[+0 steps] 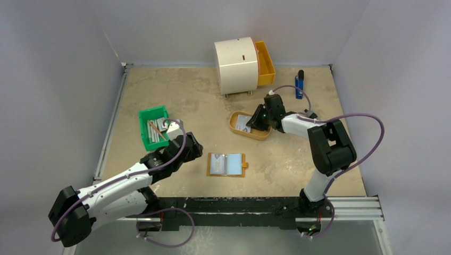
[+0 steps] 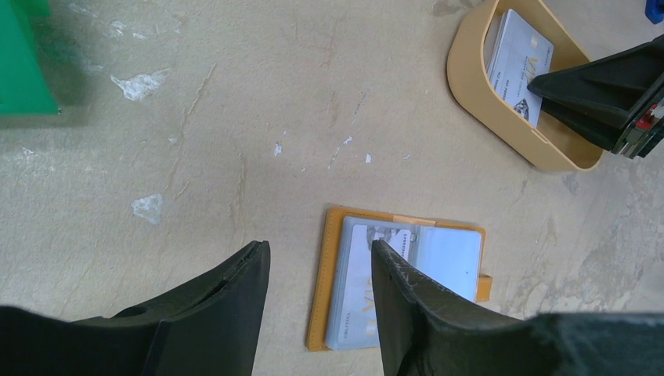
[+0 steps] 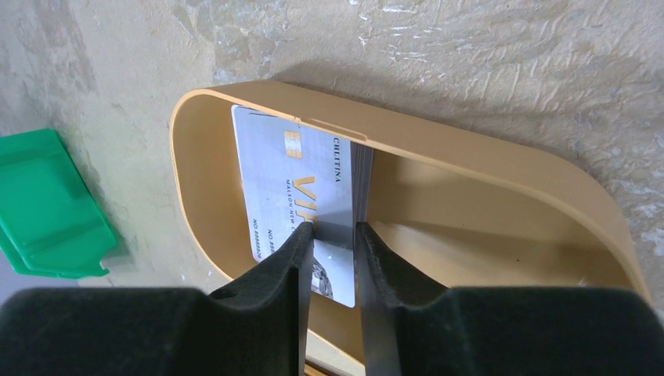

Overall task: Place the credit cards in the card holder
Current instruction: Pick up the credit card from the storage box.

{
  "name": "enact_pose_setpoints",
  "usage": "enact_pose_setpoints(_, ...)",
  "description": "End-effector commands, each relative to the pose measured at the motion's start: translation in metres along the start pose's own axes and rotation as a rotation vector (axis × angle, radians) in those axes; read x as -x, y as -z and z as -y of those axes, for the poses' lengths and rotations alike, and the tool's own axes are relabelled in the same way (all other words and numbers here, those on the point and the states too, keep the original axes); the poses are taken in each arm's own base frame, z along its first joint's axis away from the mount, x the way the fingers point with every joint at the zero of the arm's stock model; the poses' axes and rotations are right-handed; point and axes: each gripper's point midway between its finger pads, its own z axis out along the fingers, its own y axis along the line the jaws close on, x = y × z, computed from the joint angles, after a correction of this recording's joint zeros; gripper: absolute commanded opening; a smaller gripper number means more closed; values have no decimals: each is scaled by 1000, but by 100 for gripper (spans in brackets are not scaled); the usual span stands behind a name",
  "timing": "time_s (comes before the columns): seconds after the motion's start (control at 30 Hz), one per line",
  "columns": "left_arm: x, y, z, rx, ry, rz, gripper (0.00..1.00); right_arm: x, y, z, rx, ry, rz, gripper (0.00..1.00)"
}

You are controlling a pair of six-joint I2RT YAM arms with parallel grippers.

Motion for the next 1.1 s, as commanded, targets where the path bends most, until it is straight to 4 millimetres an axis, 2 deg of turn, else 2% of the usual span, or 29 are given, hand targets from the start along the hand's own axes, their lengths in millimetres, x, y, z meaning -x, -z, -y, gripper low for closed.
enact_pose_setpoints(0.0, 3, -2, 9, -36, 26, 15, 49, 4, 8, 2, -7, -1, 21, 27)
enact_pose_setpoints(0.23, 1, -2, 9, -35, 30, 10, 49, 6, 16, -3, 13, -7, 32, 19)
enact_pose_setpoints(0.6, 1, -2, 10, -40, 35, 8, 49, 13, 39, -23, 72, -24, 51, 0)
enact_pose_setpoints(0.9, 6, 2, 10, -37, 38, 20, 49, 23, 75, -51, 158, -107, 63, 0)
enact_pose_setpoints(1.07, 15, 8, 13, -36, 42, 38, 48, 28, 101, -64, 232, -298, 18, 0)
